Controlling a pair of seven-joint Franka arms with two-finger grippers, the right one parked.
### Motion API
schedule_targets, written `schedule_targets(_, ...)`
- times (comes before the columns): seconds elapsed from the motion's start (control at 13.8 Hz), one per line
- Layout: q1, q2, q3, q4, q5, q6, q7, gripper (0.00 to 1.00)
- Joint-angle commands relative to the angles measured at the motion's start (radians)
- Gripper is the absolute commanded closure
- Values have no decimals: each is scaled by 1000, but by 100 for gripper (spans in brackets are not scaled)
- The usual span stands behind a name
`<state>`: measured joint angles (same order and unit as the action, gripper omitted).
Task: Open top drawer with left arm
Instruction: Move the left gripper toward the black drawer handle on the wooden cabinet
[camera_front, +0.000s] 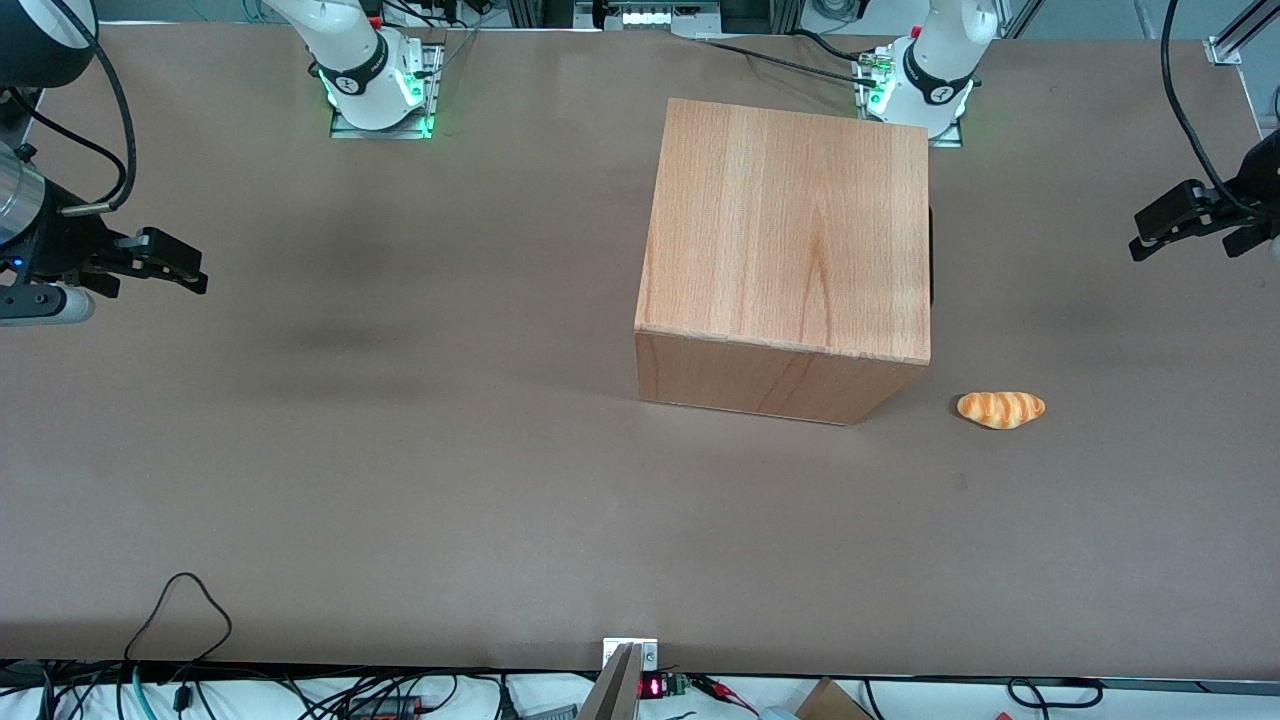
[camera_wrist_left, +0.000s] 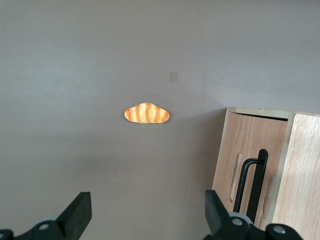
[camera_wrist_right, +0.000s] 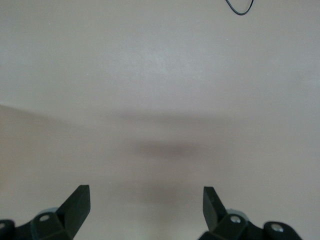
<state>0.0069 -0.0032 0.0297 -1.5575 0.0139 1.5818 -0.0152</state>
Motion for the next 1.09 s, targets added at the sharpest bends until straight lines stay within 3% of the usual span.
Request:
schedule_targets(0.0, -11, 8, 15, 27, -22, -32, 24, 0)
schedule_targets(0.58, -13, 25, 10, 20, -32, -55, 15, 0)
schedule_targets(1.01, -25, 35, 3, -97, -149, -39, 12, 0)
